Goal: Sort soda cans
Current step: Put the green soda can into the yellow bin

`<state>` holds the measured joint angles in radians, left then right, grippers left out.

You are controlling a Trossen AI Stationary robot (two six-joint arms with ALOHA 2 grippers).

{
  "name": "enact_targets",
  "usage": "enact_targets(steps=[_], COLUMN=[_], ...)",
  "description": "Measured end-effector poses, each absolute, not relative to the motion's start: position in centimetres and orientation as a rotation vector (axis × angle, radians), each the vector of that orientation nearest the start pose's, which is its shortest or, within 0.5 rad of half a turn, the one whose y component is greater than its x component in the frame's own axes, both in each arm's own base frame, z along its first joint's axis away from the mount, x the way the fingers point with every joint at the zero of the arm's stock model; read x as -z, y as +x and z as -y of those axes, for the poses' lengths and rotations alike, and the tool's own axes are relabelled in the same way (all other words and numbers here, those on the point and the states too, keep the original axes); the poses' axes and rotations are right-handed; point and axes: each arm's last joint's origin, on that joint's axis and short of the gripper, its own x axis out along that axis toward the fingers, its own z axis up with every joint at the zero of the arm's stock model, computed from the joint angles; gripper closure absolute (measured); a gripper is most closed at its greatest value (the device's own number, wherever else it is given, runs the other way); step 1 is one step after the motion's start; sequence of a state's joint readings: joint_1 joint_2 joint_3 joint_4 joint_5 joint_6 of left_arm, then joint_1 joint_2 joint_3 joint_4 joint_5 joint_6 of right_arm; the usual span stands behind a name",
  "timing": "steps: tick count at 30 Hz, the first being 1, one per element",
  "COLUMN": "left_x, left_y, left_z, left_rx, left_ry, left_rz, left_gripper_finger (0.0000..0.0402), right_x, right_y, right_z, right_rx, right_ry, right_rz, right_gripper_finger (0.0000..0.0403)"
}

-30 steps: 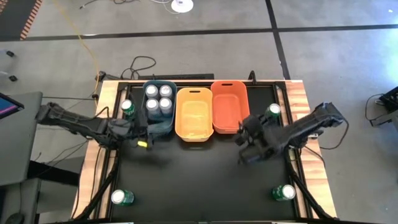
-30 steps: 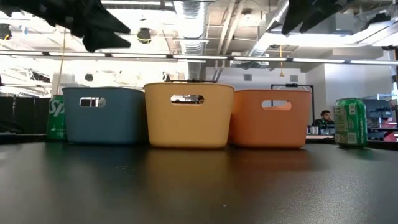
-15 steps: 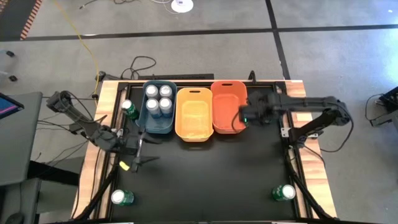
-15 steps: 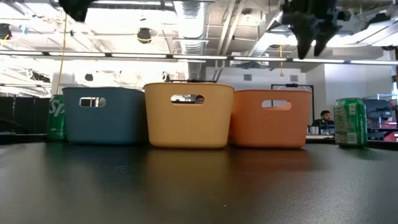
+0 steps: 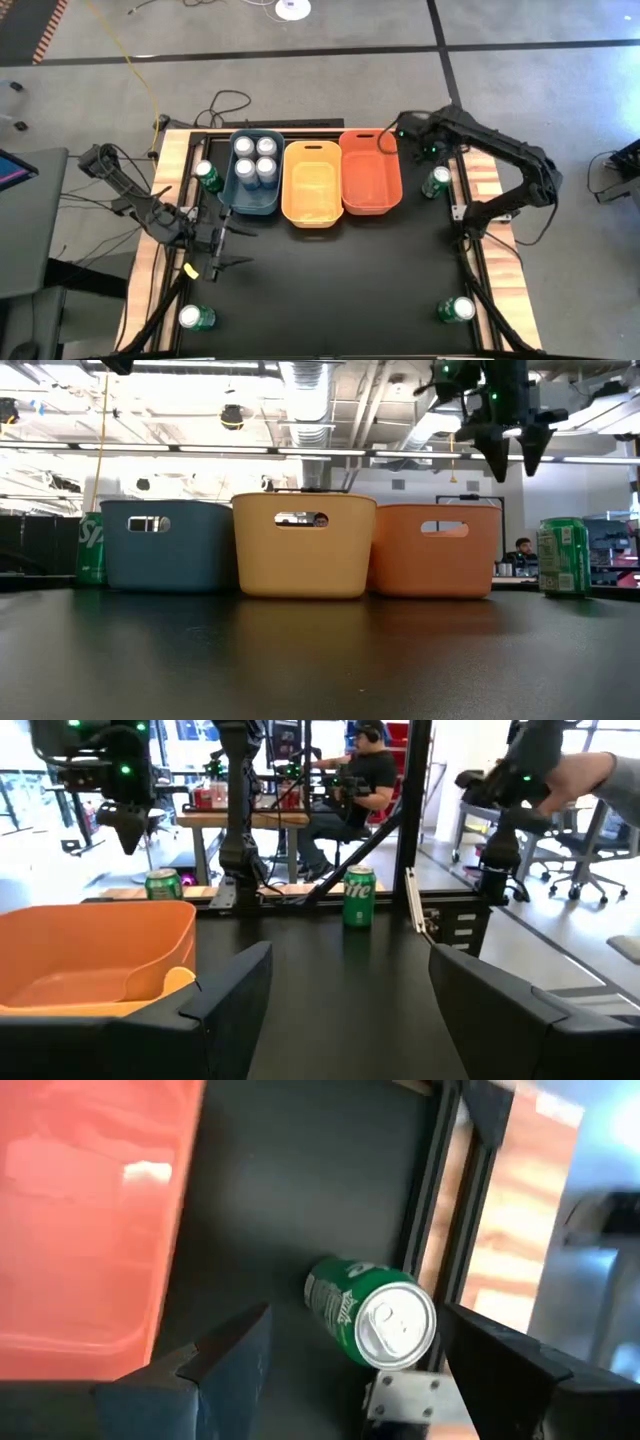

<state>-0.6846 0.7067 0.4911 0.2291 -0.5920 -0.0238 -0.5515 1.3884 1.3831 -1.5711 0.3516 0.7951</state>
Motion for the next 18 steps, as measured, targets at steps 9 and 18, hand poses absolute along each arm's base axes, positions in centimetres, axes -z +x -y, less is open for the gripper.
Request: enact_targets(steps=[9, 18], left_x=[-28.3, -28.2], left_y=[13.6, 13.7], left_z=[9.1, 9.0], left_rx=[0.093, 0.086], left_ry=[-0.001, 0.018], left_rz=[0.017, 0.007], left_gripper_finger=[0.0137, 0.0137], right_x=[-28.5, -26.3], right_y=[14.8, 14.0], right_z=[14.6, 14.6], right_rx=[1.381, 1.345], right_ry=[0.987, 0.988], right_rz=[-1.413, -1.494], right_gripper_finger=[0.0097, 0.0097])
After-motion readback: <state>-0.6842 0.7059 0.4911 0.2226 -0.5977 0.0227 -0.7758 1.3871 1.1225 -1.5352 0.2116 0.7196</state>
